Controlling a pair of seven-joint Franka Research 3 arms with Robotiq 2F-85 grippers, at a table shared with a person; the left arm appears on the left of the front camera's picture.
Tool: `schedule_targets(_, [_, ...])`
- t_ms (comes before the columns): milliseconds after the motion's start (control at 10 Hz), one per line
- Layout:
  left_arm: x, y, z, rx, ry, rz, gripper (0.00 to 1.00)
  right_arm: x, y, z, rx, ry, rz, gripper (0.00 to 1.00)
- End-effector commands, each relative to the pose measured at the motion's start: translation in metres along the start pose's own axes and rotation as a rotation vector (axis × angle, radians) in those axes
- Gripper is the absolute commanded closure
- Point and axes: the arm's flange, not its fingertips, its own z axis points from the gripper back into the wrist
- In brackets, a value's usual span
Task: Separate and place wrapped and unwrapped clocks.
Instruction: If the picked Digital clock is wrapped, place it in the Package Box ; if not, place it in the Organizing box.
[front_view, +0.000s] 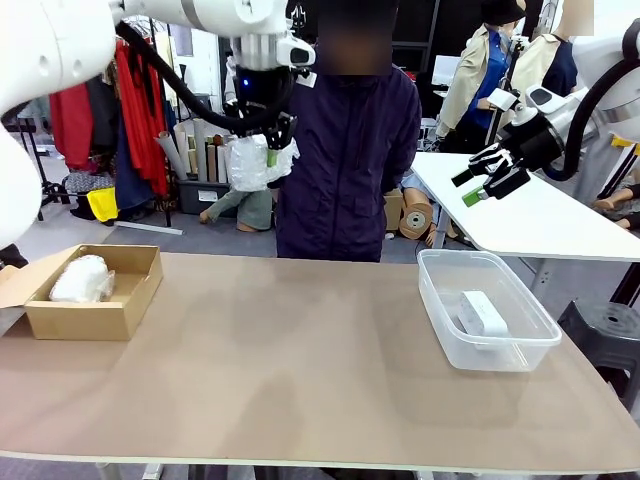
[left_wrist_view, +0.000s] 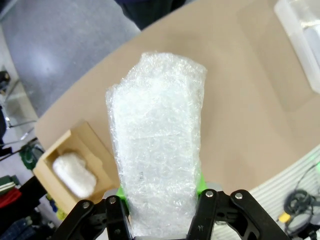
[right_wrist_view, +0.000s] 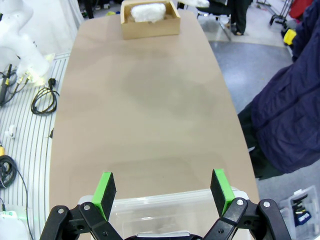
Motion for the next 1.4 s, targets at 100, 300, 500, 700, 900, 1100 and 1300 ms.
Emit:
schedule_targets(100, [-0.017,0.007,0.06,0.019,-0.014,0.044,1.0,0.001,0.001,0.0,0.001,0.001,0.005,0.0])
schedule_targets(300, [-0.041,0.028,0.086,0.055,-0.037,0.082,1.0,0.001,0.001,0.0,0.001,0.001,0.005,0.0])
schedule_targets(500, [-0.075,0.063,0.1,0.071,-0.006,0.213,1.0,0.001,0.001,0.0,0.001,0.001,0.005,0.0])
schedule_targets(700, [-0.105,0.094,0.1,0.083,0.037,0.339,1.0,0.001,0.001,0.0,0.001,0.001,0.005,0.0])
schedule_targets(900, [-0.131,0.117,0.097,0.109,0.098,0.398,1.0,0.001,0.001,0.0,0.001,0.001,0.005,0.0])
schedule_targets(1100, [-0.156,0.136,0.08,0.101,0.072,0.397,1.0,0.001,0.001,0.0,0.001,0.001,0.005,0.0])
schedule_targets(1300, [-0.179,0.148,0.054,0.076,-0.021,0.385,1.0,0.001,0.001,0.0,0.001,0.001,0.005,0.0])
